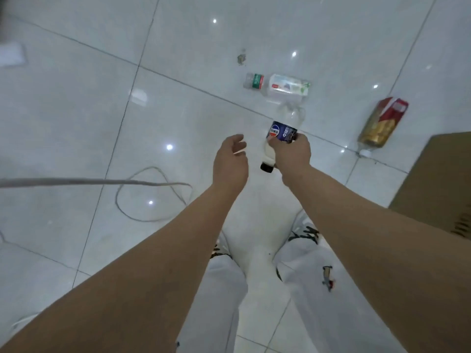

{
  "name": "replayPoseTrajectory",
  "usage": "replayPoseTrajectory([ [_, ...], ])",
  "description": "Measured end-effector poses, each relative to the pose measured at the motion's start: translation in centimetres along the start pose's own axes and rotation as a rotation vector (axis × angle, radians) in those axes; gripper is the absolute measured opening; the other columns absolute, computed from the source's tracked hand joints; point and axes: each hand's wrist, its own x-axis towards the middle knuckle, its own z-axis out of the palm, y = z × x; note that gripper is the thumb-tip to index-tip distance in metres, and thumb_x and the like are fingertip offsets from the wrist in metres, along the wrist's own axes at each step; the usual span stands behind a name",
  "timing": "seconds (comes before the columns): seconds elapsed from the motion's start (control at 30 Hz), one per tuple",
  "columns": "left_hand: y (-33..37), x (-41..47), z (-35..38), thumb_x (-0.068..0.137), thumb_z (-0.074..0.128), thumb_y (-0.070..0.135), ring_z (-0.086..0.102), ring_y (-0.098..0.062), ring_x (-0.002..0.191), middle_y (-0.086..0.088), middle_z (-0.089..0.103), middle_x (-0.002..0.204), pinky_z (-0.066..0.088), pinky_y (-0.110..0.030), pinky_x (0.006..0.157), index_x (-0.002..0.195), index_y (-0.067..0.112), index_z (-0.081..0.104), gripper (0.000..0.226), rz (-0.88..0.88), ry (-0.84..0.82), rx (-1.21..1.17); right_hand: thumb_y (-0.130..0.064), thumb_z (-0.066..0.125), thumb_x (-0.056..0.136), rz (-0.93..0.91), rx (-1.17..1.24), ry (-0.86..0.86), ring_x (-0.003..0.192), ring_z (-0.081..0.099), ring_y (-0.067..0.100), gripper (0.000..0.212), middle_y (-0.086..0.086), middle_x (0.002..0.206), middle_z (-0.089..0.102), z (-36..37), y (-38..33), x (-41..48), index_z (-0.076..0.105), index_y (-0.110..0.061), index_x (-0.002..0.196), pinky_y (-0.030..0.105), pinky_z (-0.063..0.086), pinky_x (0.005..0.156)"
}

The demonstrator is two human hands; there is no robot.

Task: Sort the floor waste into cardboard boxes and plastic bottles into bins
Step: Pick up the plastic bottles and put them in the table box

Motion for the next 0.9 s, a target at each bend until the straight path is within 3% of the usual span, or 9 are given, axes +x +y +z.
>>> replayPoseTrajectory([
  [0.07,5.9,-5.0,-1.4,0.093,0.041,-0.005,0.059,-0.015,0.109,-0.002,0.059,0.125,0.046,-0.016,0.086,0.131,0.017,0.051,0.045,0.041,0.006,-0.034,-0.024,0.075,0.082,-0.089,0.011,-0.016,0.085,0.063,0.015,0.037,-0.004,0.095,0.062,-4.0,-5.7,-5.9,0.055,-0.016,0.112,0.018,0.05,0.062],
  [0.17,17.0,-13.6,-4.2,0.094,0.046,-0.001,0.06,-0.015,0.113,0.001,0.061,0.124,0.047,-0.03,0.1,0.128,0.02,0.054,0.042,0.109,0.02,-0.12,-0.026,0.074,0.084,-0.224,0.058,-0.034,0.088,0.061,0.005,0.042,-0.012,0.097,0.062,-11.0,-15.3,-16.4,0.055,-0.019,0.12,0.018,0.046,0.068],
  [0.3,32.8,-25.8,-6.6,0.091,0.053,0.002,0.06,-0.016,0.115,0.0,0.063,0.121,0.046,-0.036,0.105,0.123,0.019,0.058,0.037,0.227,-0.05,-0.197,-0.025,0.074,0.084,-0.441,0.108,0.029,0.098,0.062,0.011,0.044,-0.013,0.102,0.063,-20.7,-28.3,-31.3,0.055,-0.02,0.124,0.027,0.051,0.085],
  [0.47,48.0,-40.8,-7.4,0.089,0.054,0.005,0.058,-0.013,0.115,0.002,0.062,0.123,0.046,-0.037,0.104,0.13,0.019,0.054,0.043,0.424,-0.22,-0.217,-0.025,0.074,0.083,-0.657,0.227,0.159,0.097,0.066,0.018,0.035,-0.013,0.101,0.064,-31.4,-39.3,-47.2,0.053,-0.035,0.108,0.045,0.056,0.089],
  [0.67,57.6,-54.8,-5.2,0.092,0.052,0.003,0.056,-0.014,0.116,0.003,0.061,0.122,0.045,-0.037,0.105,0.13,0.016,0.053,0.04,0.68,-0.435,-0.168,-0.022,0.076,0.082,-0.829,0.314,0.358,0.094,0.066,0.014,0.04,-0.015,0.099,0.064,-41.8,-43.3,-60.1,0.054,-0.027,0.115,0.047,0.057,0.088],
  [0.8,59.8,-61.9,-2.1,0.092,0.053,0.002,0.057,-0.015,0.113,0.001,0.062,0.124,0.048,-0.032,0.095,0.128,0.018,0.055,0.039,0.803,-0.597,-0.102,-0.022,0.075,0.083,-0.881,0.336,0.51,0.091,0.059,-0.001,0.049,-0.015,0.101,0.062,-47.8,-42.5,-65.7,0.053,-0.021,0.126,0.035,0.056,0.084],
  [0.9,59.8,-66.0,0.2,0.091,0.054,0.001,0.058,-0.016,0.11,0.002,0.063,0.118,0.048,-0.03,0.087,0.126,0.019,0.056,0.039,0.854,-0.696,-0.052,-0.023,0.075,0.083,-0.903,0.335,0.609,0.09,0.06,-0.002,0.049,-0.009,0.106,0.065,-51.2,-41.2,-68.5,0.054,-0.019,0.127,0.034,0.056,0.083],
])
